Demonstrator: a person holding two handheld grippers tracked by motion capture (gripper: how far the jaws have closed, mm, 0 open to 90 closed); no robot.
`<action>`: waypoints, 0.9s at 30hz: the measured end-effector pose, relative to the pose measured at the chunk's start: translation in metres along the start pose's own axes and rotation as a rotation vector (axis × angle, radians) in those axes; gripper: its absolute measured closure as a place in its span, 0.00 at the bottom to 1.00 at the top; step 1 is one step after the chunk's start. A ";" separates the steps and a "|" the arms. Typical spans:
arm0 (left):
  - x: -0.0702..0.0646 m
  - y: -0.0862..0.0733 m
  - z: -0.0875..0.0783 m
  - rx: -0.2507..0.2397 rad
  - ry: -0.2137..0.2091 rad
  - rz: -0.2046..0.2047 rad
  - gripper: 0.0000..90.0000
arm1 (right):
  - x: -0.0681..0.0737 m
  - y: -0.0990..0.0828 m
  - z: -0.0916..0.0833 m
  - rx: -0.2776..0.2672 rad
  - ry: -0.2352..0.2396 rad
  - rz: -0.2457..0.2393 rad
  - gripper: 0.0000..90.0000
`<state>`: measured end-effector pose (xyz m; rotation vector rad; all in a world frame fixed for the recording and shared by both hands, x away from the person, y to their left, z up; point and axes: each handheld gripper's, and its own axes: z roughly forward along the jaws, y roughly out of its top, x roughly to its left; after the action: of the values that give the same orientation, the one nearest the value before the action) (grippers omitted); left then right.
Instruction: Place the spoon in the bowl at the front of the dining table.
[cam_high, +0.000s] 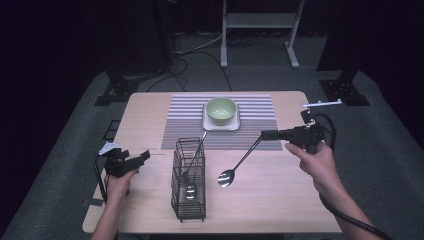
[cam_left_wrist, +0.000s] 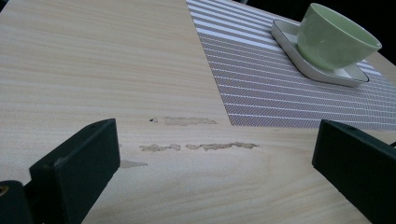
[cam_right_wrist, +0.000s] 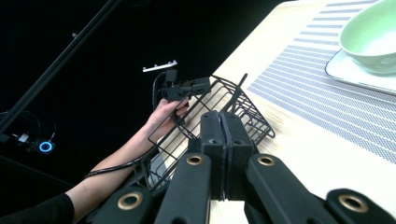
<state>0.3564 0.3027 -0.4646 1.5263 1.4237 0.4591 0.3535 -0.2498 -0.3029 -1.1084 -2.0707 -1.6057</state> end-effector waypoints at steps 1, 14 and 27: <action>0.000 0.000 0.000 0.000 0.000 0.000 0.00 | -0.001 -0.001 0.000 -0.002 -0.004 -0.001 0.99; 0.000 0.000 0.000 0.000 0.000 0.001 0.00 | -0.016 -0.012 -0.004 -0.005 -0.027 0.034 0.99; 0.001 0.000 0.000 -0.001 0.002 -0.001 0.00 | -0.037 -0.026 -0.004 -0.001 -0.055 0.073 0.99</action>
<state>0.3563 0.3035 -0.4645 1.5246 1.4253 0.4606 0.3584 -0.2695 -0.3428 -1.2267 -2.0387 -1.5595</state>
